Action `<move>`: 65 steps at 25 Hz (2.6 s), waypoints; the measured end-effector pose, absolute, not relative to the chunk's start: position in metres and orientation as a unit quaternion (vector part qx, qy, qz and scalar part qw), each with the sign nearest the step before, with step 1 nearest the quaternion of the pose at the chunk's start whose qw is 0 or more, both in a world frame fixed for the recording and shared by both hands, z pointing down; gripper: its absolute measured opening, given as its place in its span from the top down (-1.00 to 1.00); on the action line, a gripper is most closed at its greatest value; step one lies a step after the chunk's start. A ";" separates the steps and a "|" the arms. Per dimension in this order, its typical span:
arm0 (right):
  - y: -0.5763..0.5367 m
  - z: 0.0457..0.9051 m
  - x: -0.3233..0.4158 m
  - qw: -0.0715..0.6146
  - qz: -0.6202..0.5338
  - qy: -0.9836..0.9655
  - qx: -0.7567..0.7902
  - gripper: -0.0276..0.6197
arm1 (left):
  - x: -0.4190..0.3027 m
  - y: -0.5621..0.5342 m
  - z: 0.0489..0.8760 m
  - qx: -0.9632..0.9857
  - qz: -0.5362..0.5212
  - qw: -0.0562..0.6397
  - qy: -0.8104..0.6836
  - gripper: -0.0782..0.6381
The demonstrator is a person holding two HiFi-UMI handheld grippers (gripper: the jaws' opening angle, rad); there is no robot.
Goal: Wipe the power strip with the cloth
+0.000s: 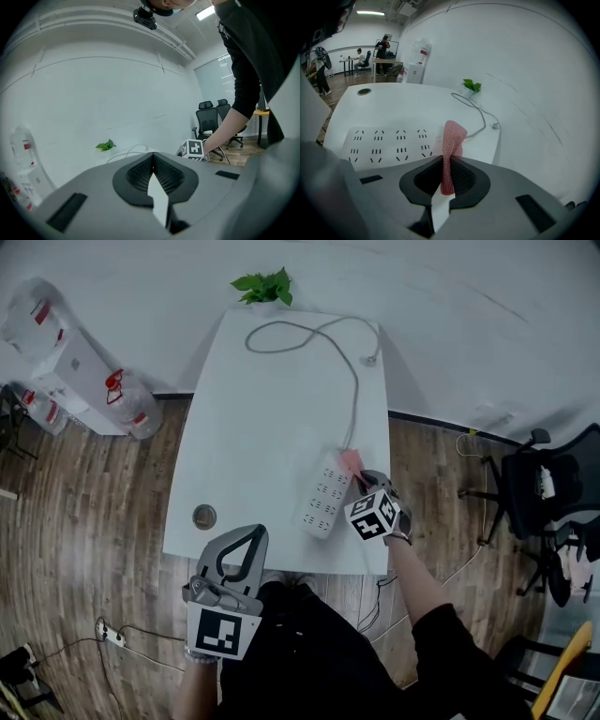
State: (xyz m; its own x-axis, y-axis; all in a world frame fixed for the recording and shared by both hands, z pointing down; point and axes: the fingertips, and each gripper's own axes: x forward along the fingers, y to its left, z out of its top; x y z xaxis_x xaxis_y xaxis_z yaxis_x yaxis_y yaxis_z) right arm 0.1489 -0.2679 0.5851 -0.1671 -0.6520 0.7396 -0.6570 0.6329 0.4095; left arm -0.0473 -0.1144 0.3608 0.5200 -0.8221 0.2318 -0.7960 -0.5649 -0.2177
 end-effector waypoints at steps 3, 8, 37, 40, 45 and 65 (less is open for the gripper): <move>-0.257 0.587 0.140 0.491 -0.005 -0.771 0.406 0.73 | -0.047 -0.115 0.360 -0.871 -0.153 0.037 0.465 0.74; -0.240 0.589 0.122 0.501 -0.025 -0.781 0.373 0.73 | -0.047 -0.117 0.359 -0.873 -0.150 0.040 0.462 0.74; -0.124 0.598 0.072 0.487 -0.003 -0.823 0.293 0.73 | -0.030 -0.117 0.354 -0.892 -0.135 0.050 0.429 0.74; -0.115 0.598 0.068 0.485 0.000 -0.825 0.290 0.73 | -0.027 -0.117 0.352 -0.894 -0.133 0.052 0.426 0.74; -0.104 0.598 0.062 0.480 0.005 -0.829 0.288 0.73 | -0.024 -0.118 0.350 -0.897 -0.131 0.059 0.418 0.74; -0.119 0.568 0.087 0.458 0.007 -0.820 0.345 0.73 | -0.011 -0.124 0.349 -0.906 -0.122 0.064 0.400 0.74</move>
